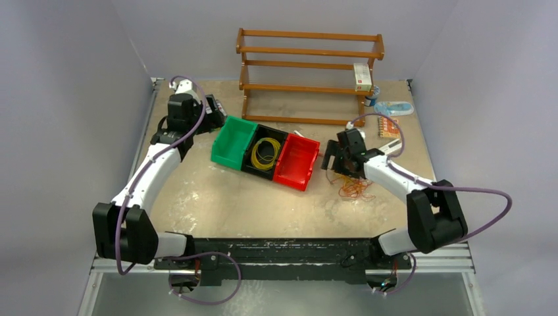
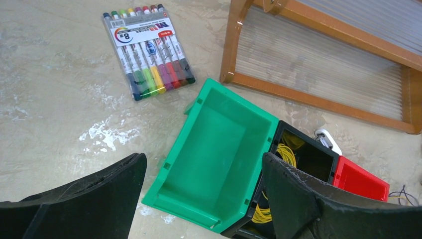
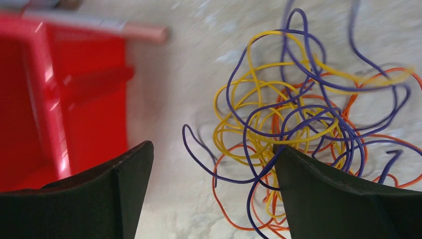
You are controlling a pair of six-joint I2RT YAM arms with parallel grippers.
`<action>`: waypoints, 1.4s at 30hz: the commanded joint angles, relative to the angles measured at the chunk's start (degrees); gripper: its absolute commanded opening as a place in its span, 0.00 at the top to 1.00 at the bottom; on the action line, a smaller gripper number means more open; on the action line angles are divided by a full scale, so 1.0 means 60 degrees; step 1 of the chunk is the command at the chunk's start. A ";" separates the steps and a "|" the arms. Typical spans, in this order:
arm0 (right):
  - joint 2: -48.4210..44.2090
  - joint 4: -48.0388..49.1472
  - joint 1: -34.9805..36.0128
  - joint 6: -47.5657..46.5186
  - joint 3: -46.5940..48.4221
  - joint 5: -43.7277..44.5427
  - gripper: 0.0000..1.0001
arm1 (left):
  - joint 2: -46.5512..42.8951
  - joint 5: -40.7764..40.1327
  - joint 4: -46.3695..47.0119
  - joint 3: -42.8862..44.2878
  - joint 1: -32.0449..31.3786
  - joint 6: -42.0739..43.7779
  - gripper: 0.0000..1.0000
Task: Untangle the cables
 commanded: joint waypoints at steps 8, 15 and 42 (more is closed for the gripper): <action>-0.2399 0.0311 0.2266 -0.0555 -0.0282 -0.0832 0.11 | 0.0332 0.0261 0.0354 0.0414 -0.0196 -0.0057 0.15; -0.2406 -0.1371 0.2086 0.0284 0.0636 0.2183 0.10 | 0.0606 -0.0378 0.0109 0.0733 -0.0881 0.0162 0.16; -0.3607 -0.1275 0.0274 0.1673 -0.0662 0.0275 0.27 | 0.2190 0.1353 0.1063 0.0490 -0.5499 0.0302 0.25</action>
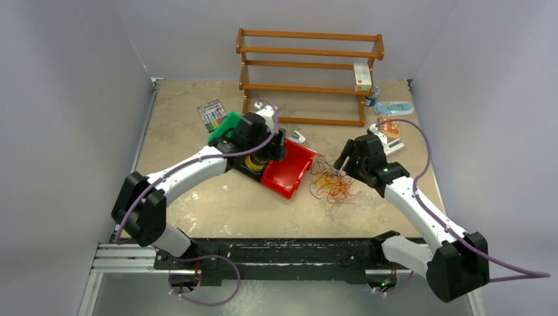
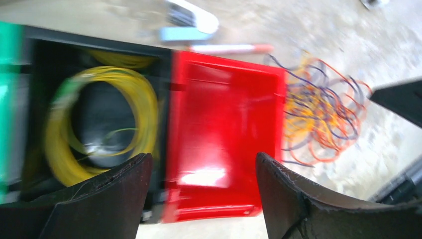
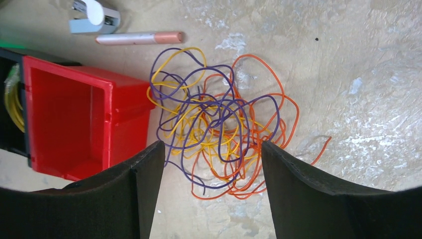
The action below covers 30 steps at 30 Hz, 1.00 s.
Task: Untangle the cables
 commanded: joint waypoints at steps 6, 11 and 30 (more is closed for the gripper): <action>-0.0423 0.0002 -0.0003 0.0357 -0.0195 -0.0206 0.26 | 0.1845 0.1453 0.2182 0.0919 -0.1324 -0.0602 0.24; -0.0721 -0.0005 0.0001 0.0379 -0.0289 -0.0051 0.26 | 0.2973 0.2115 0.2577 0.1612 -0.1323 -0.0707 0.24; -0.0949 0.1221 0.0001 -0.0458 -0.0835 -0.0984 0.33 | 0.5532 0.1967 0.3212 0.4522 -0.0810 -0.1022 0.23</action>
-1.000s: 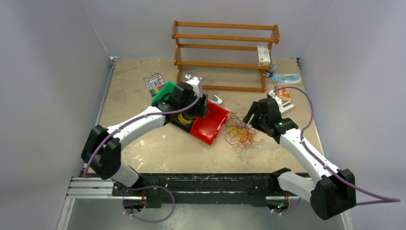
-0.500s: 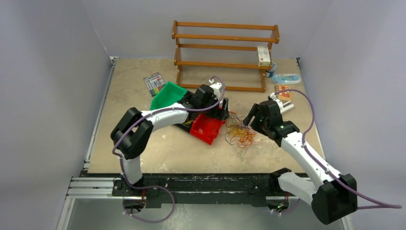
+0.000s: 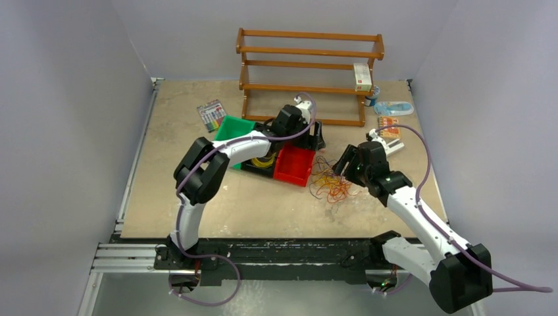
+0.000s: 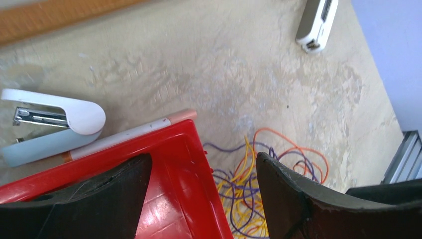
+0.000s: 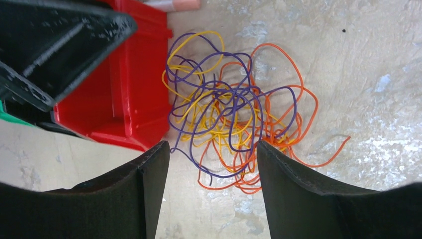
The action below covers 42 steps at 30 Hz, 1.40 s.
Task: Untangle the cables
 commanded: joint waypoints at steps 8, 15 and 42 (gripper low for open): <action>0.0890 0.0527 0.0001 -0.0183 0.0210 0.0038 0.46 | -0.0844 -0.1064 0.0010 0.0324 0.0416 0.0411 0.23; 0.1238 0.0819 0.0001 -0.0170 0.0266 0.0117 0.61 | -0.1609 -0.1410 -0.0151 -0.0124 0.0409 0.0653 0.23; -0.0892 0.1207 0.0001 -0.0596 0.0869 0.0993 1.00 | -0.4386 -0.1388 0.4854 -0.3938 0.0402 0.1028 0.18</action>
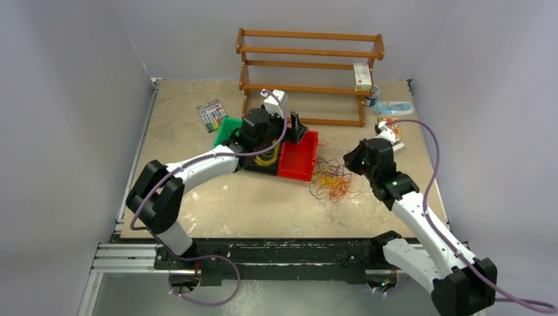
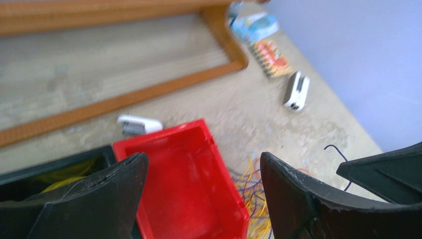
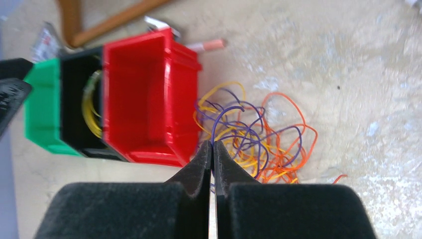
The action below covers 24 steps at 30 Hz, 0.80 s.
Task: Untangle the cables
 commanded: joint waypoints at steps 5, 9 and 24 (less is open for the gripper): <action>-0.0452 -0.0147 0.0001 -0.0530 0.1628 0.0372 1.00 | -0.0444 0.0784 0.5505 -0.1790 -0.0222 0.0061 0.16; -0.0499 -0.0239 0.0001 -0.0581 0.1936 0.0407 1.00 | -0.0174 0.1149 0.5904 -0.1712 -0.0522 0.0195 0.15; -0.0079 0.0496 0.0001 -0.0361 0.2419 -0.0334 1.00 | 0.1344 0.3269 1.0391 -0.2213 -0.1529 0.0647 0.16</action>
